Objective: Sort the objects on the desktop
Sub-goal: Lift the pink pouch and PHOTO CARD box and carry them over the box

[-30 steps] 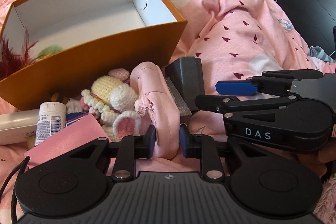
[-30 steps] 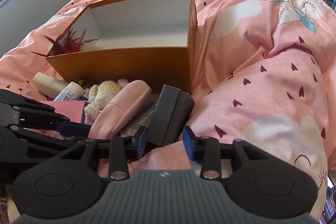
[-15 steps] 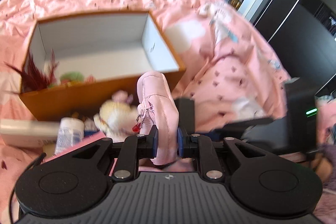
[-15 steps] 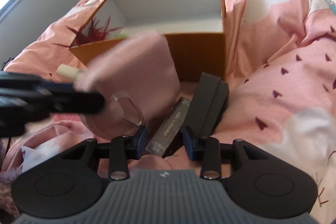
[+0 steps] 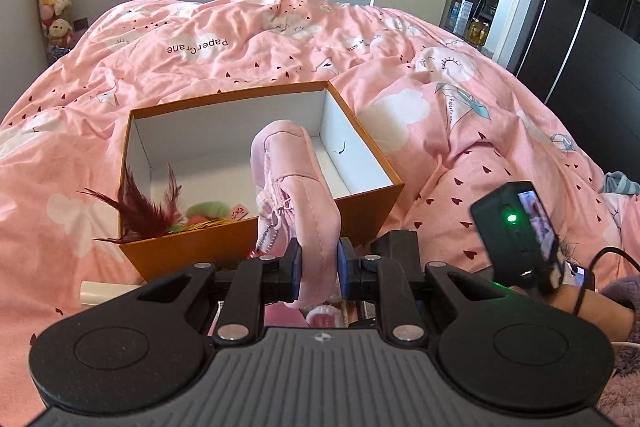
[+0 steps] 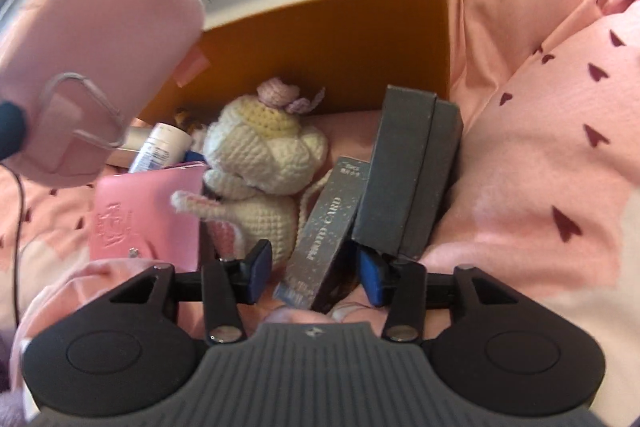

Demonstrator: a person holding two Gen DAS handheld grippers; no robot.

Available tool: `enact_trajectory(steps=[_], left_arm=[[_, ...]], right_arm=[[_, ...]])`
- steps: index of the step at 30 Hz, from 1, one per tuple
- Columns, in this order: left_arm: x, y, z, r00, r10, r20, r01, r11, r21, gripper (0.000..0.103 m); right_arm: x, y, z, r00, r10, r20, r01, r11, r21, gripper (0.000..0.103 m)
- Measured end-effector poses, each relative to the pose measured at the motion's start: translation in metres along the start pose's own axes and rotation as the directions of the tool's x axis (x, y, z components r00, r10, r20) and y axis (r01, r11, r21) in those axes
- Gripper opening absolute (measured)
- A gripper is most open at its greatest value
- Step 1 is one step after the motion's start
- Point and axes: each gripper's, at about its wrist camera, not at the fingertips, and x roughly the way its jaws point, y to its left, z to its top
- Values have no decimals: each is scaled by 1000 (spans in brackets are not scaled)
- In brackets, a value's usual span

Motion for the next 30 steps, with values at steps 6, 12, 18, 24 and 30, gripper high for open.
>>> enact_trajectory(steps=[6, 12, 18, 24, 30], left_arm=[[-3, 4, -1, 1000, -3, 2, 3, 1000, -11, 20], [-7, 6, 3, 1000, -10, 9, 10, 1000, -23, 20], [-15, 4, 7, 999, -2, 35, 3, 1000, -12, 20], [-17, 6, 11, 999, 1, 42, -1, 1000, -11, 20], [-20, 10, 18, 998, -2, 63, 3, 1000, -15, 20]], right_arm=[[-8, -1, -7, 1000, 2, 13, -2, 1000, 14, 39], [-28, 5, -17, 998, 2, 65, 0, 1000, -22, 29], [-56, 2, -21, 990, 12, 140, -3, 998, -58, 27], [-86, 2, -18, 973, 38, 228, -12, 994, -111, 25], [-110, 7, -2, 943, 106, 317, -61, 987, -148, 25]])
